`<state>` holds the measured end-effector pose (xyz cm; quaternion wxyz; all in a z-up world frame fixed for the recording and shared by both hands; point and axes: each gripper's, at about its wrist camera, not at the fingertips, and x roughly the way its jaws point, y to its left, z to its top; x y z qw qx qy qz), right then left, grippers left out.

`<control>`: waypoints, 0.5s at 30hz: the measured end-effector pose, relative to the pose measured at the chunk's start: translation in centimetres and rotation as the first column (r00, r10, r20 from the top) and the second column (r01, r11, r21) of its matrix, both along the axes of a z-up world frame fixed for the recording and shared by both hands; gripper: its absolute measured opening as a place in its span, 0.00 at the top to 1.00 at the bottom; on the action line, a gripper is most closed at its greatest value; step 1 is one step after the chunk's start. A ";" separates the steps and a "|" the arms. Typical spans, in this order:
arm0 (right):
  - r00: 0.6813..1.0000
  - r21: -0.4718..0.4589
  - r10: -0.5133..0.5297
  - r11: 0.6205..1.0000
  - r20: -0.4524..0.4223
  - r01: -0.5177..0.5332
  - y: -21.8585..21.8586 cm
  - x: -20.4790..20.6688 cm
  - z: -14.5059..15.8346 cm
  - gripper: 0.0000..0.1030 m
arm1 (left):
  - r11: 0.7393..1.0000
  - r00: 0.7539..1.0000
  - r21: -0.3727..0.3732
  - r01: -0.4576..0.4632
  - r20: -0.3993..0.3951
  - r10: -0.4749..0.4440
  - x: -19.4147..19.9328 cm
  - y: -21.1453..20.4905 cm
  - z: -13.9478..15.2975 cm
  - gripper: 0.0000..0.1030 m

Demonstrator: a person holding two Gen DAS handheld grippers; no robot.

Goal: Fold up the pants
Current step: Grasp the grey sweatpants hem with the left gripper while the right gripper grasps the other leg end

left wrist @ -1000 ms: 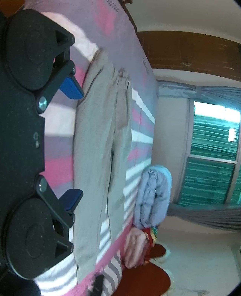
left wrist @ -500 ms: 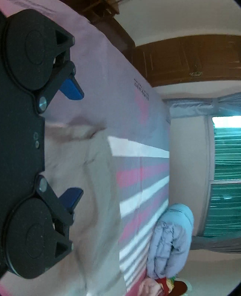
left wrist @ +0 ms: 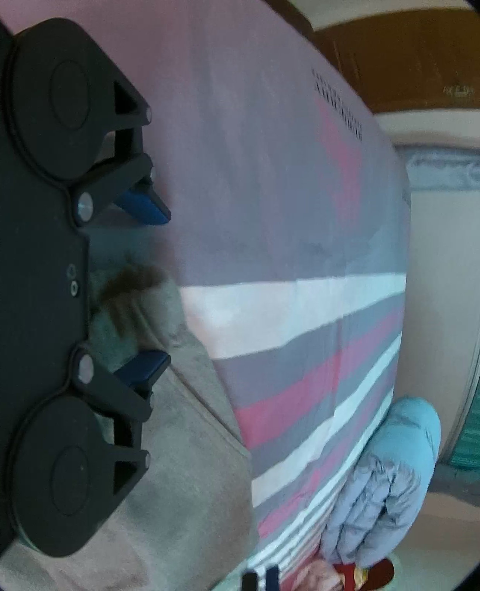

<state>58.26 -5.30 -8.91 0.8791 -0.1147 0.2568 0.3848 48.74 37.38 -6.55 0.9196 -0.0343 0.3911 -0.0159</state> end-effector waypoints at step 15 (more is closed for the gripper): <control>0.996 -0.161 0.086 0.983 -0.037 -0.091 4.4 0.1 -1.2 0.91 | 0.993 0.974 0.066 0.102 0.194 -0.114 -1.1 -2.0 2.8 0.82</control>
